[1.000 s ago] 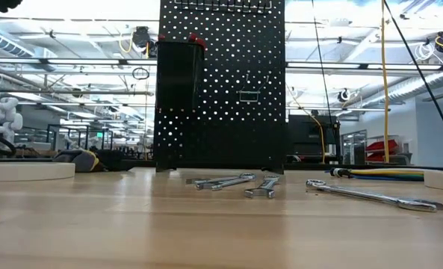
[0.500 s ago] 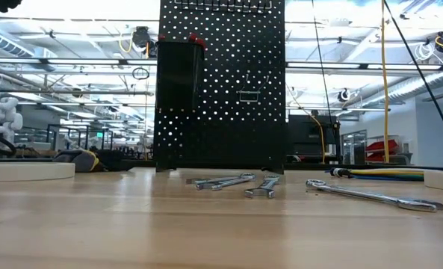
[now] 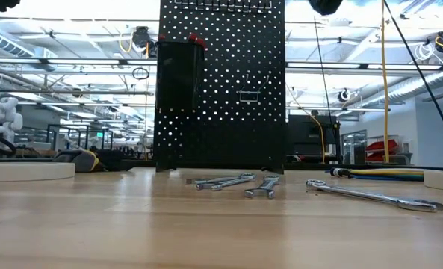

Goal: Hang tools onto peg board
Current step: Put the ratchet wrench into the black bin on the peg board

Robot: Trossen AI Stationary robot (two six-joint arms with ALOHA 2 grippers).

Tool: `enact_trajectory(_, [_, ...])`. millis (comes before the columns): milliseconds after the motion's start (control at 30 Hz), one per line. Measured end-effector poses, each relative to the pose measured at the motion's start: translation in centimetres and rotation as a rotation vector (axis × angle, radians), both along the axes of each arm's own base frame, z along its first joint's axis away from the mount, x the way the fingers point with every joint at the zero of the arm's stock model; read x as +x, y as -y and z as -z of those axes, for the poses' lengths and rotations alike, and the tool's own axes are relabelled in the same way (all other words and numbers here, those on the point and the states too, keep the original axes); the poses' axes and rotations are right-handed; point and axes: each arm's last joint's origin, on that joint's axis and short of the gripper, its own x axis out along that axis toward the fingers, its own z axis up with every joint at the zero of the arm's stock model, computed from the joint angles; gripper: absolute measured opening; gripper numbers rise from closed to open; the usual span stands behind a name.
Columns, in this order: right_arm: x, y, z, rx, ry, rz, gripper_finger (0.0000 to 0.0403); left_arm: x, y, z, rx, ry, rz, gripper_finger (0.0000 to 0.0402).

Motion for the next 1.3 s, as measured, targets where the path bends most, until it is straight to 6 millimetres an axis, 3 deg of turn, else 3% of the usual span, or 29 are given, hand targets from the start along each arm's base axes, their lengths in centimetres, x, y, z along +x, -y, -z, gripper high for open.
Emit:
enact_trajectory(133, [0.6, 0.2, 2.9, -0.026, 0.101, 0.059, 0.0035, 0.1, -0.2, 0.0, 0.017, 0.010, -0.066, 0.0135])
enact_trajectory(400, [4.2, 0.2, 5.5, -0.093, 0.093, 0.156, 0.0035, 1.0, -0.4, 0.8, 0.042, -0.033, -0.265, 0.0135])
enact_trajectory(767, [9.0, 0.0, 5.3, -0.191, 0.115, 0.186, 0.0035, 3.0, 0.3, 2.8, 0.037, -0.064, -0.347, 0.0135])
enact_trajectory(1300, [9.3, 0.5, 4.9, -0.153, 0.149, 0.116, 0.0035, 4.4, 0.9, 4.7, 0.070, -0.076, -0.355, 0.0144])
